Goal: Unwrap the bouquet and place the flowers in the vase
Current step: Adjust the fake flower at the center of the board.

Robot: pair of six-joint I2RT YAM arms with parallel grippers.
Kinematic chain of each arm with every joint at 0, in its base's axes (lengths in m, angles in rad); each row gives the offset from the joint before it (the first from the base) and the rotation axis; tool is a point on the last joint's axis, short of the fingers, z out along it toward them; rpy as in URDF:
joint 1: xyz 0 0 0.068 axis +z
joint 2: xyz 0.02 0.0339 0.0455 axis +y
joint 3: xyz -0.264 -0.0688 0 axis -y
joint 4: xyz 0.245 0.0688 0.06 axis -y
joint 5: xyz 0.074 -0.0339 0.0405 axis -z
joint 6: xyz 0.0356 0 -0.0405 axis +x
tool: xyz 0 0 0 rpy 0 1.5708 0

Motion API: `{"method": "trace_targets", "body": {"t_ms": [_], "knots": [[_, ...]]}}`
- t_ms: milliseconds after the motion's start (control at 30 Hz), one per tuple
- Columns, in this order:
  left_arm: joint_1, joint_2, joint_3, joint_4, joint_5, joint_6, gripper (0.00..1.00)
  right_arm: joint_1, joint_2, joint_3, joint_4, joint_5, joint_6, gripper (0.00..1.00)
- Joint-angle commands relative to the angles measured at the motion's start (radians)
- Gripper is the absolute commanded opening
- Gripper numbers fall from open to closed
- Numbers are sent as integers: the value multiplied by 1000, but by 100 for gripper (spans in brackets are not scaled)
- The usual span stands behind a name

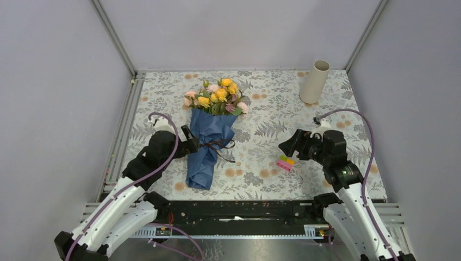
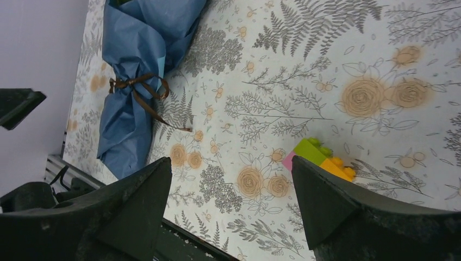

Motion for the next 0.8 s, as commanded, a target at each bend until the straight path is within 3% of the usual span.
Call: {"method": "trace_targets", "body": {"t_ms": [0,233,367,467,767], "knots": [[-6,20,-83,98,17,-89,98,109,33,-2,77,84,21,87],[-6,0,-167,46,-9,-168,96,292,158,2,183,164,68,85],[-6,-12,-207,89,66,-197,91,376,244,3,267,163,85,84],[-17,17,-228,143,135,-236,87,401,290,5,304,161,83,83],[-131,156,-238,301,163,-306,86,430,277,-9,303,194,39,80]]}}
